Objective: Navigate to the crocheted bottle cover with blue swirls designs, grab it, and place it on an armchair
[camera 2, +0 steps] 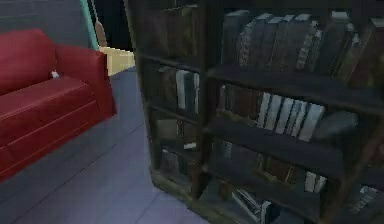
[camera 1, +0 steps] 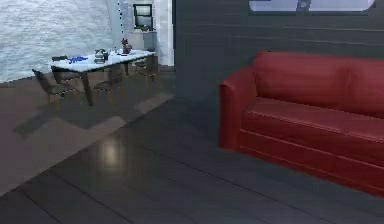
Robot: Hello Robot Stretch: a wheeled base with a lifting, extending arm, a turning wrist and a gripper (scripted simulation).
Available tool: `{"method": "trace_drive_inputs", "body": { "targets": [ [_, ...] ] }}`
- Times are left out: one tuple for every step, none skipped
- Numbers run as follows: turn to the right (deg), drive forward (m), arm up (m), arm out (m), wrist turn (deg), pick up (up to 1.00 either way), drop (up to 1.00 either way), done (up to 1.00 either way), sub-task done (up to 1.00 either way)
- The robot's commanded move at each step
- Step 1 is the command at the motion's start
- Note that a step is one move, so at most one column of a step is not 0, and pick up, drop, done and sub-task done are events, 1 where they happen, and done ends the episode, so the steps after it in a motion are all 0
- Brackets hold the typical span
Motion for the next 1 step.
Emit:
{"method": "trace_drive_inputs", "body": {
  "targets": [
    [-45.0, 0.00, 0.00, 0.00, 0.0, 0.00, 0.00, 0.00, 0.00]
  ]
}}
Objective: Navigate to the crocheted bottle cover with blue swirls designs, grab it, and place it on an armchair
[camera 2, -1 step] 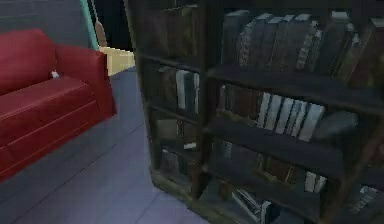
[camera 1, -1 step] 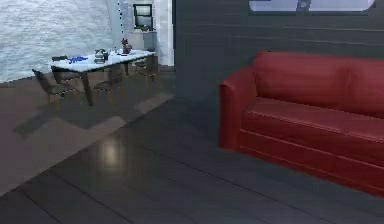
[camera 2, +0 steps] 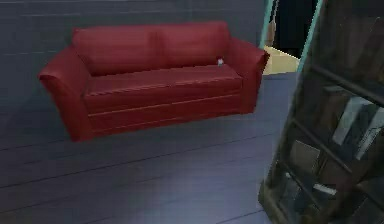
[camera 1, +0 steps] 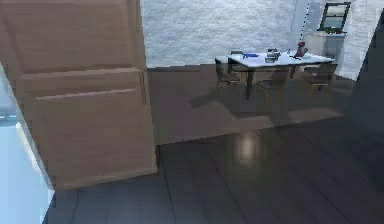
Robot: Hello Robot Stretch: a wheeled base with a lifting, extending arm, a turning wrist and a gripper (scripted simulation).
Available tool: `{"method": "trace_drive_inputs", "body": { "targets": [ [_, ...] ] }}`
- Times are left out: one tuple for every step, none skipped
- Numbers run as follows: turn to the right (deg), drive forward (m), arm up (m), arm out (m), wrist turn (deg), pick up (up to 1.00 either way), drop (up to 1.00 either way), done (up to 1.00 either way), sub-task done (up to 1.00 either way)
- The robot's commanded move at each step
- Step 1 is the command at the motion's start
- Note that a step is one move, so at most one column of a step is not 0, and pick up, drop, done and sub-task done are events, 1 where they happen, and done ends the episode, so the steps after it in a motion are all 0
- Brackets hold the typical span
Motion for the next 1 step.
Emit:
{"method": "trace_drive_inputs", "body": {
  "targets": [
    [-27.0, 0.00, 0.00, 0.00, 0.0, 0.00, 0.00, 0.00, 0.00]
  ]
}}
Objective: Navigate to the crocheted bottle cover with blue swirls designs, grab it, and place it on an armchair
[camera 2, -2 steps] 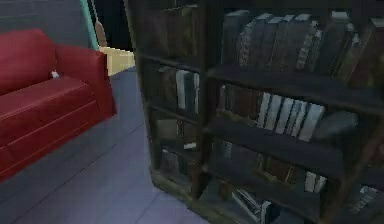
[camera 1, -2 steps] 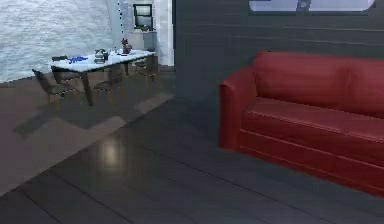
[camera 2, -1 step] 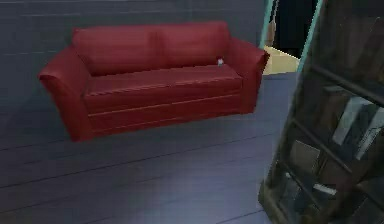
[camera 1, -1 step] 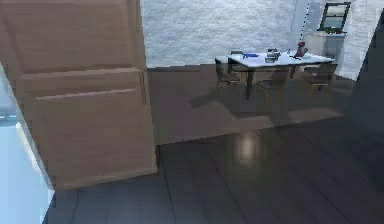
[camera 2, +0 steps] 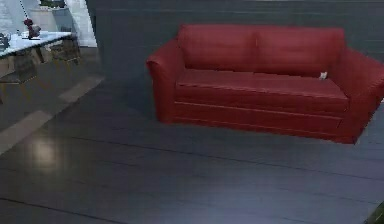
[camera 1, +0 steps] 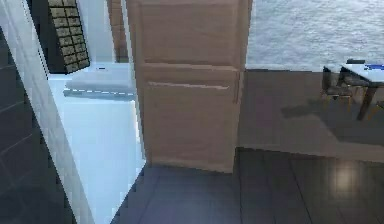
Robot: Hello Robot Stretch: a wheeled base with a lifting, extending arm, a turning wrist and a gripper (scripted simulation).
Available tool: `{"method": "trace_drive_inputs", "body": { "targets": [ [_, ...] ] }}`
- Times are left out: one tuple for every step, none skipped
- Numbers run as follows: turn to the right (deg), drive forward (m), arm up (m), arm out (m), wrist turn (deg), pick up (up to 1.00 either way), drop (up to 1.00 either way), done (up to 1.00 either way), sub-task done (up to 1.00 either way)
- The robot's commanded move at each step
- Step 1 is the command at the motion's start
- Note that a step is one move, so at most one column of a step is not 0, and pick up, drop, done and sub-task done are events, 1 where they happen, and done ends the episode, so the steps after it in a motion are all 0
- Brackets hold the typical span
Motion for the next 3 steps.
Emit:
{"method": "trace_drive_inputs", "body": {
  "targets": [
    [0.0, 0.95, 0.00, 0.00, 0.0, 0.00, 0.00, 0.00, 0.00],
    [-21.0, 0.00, 0.00, 0.00, 0.0, 0.00, 0.00, 0.00, 0.00],
    [0.0, 0.45, 0.00, 0.00, 0.0, 0.00, 0.00, 0.00, 0.00]
  ]
}}
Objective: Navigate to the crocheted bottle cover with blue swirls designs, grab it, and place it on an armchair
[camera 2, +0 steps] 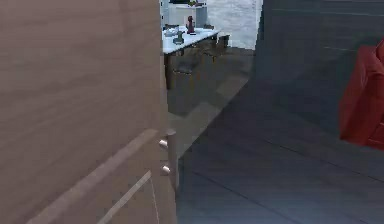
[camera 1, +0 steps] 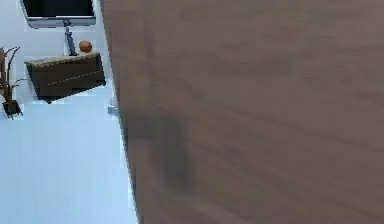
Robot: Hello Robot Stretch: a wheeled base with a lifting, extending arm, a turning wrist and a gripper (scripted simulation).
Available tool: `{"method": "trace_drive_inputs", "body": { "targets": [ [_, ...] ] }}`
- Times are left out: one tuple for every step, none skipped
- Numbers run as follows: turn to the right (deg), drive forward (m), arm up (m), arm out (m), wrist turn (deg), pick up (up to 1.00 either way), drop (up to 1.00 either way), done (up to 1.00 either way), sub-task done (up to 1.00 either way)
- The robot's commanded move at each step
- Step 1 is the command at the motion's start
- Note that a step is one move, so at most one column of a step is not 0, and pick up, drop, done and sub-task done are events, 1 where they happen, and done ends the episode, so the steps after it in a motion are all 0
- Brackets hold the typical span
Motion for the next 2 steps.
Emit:
{"method": "trace_drive_inputs", "body": {
  "targets": [
    [-45.0, 0.00, 0.00, 0.00, 0.0, 0.00, 0.00, 0.00, 0.00],
    [-6.0, 0.00, 0.00, 0.00, 0.0, 0.00, 0.00, 0.00, 0.00]
  ]
}}
